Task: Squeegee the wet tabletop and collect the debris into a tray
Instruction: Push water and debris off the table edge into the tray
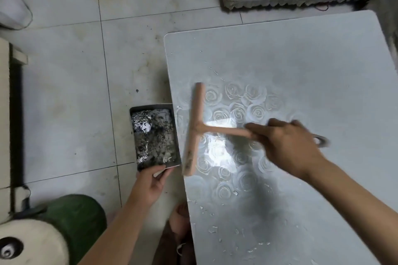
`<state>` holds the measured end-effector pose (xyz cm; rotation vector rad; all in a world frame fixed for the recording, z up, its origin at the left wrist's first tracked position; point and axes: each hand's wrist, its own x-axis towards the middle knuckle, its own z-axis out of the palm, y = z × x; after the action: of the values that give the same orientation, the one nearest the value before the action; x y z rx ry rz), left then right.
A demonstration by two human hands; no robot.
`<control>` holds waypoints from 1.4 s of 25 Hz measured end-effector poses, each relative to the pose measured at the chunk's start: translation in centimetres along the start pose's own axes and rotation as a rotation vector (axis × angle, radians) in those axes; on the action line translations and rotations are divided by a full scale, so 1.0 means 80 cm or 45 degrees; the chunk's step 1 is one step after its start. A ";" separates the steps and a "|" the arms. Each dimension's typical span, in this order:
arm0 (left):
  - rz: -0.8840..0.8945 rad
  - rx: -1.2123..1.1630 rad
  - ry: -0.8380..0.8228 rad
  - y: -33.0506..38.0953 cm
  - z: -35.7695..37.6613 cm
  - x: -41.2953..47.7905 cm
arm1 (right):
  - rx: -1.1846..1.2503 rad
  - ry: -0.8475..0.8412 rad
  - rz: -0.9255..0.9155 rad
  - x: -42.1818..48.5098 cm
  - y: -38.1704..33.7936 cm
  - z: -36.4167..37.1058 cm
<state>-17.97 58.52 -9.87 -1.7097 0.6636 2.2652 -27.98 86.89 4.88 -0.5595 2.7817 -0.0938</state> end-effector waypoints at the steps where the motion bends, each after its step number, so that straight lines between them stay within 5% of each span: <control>1: -0.018 -0.026 0.001 0.001 -0.002 0.002 | -0.022 0.046 0.041 -0.010 0.011 -0.008; 5: -0.034 -0.006 0.021 -0.001 0.001 0.000 | -0.110 -0.182 0.069 0.011 -0.022 0.004; 10: -0.089 0.056 0.008 -0.013 -0.020 -0.012 | 0.179 -0.114 0.130 -0.020 -0.041 0.026; 13: -0.109 0.068 0.022 -0.026 -0.034 -0.027 | 0.378 -0.145 0.431 -0.131 0.009 0.030; 24: -0.128 0.099 0.088 -0.089 -0.104 -0.068 | 0.187 -0.370 1.167 -0.551 0.140 0.106; 27: -0.129 0.107 0.072 -0.103 -0.118 -0.067 | 0.170 -0.364 1.086 -0.569 0.133 0.125; 35: -0.051 0.183 -0.001 -0.110 -0.122 -0.070 | 0.195 -0.059 0.463 -0.351 0.016 0.102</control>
<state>-4.14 62.02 -8.56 -1.6395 0.7652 2.1360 -1.27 98.94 4.82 -0.0148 2.7499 -0.2082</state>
